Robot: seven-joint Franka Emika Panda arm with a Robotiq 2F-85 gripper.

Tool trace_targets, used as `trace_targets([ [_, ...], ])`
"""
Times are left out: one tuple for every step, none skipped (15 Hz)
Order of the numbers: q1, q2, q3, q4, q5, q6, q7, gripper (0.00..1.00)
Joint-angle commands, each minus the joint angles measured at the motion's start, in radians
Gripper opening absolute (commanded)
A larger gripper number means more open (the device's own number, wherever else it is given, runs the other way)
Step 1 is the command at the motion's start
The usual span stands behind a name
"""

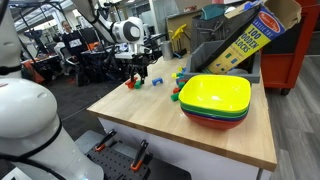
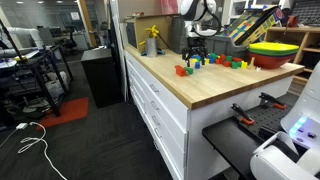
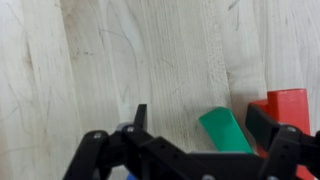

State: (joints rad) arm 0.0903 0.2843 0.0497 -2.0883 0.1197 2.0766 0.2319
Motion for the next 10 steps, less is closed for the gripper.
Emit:
trace_targets([
  [-0.004,0.002,0.004,-0.004,-0.003,0.014,-0.051,1.00],
  [-0.003,0.005,0.005,-0.003,-0.003,0.016,-0.054,1.00],
  [-0.002,0.008,0.006,-0.002,-0.004,0.018,-0.062,1.00],
  [0.000,0.011,0.007,0.000,-0.005,0.021,-0.065,1.00],
  [0.001,0.015,0.009,0.001,-0.007,0.024,-0.068,1.00],
  [0.001,0.017,0.011,0.004,-0.007,0.026,-0.074,1.00],
  [0.002,0.020,0.012,0.005,-0.007,0.030,-0.075,1.00],
  [0.004,0.023,0.013,0.006,-0.011,0.037,-0.073,1.00],
  [0.006,0.025,0.013,0.007,-0.017,0.045,-0.069,1.00],
  [0.008,0.027,0.013,0.007,-0.020,0.056,-0.066,1.00],
])
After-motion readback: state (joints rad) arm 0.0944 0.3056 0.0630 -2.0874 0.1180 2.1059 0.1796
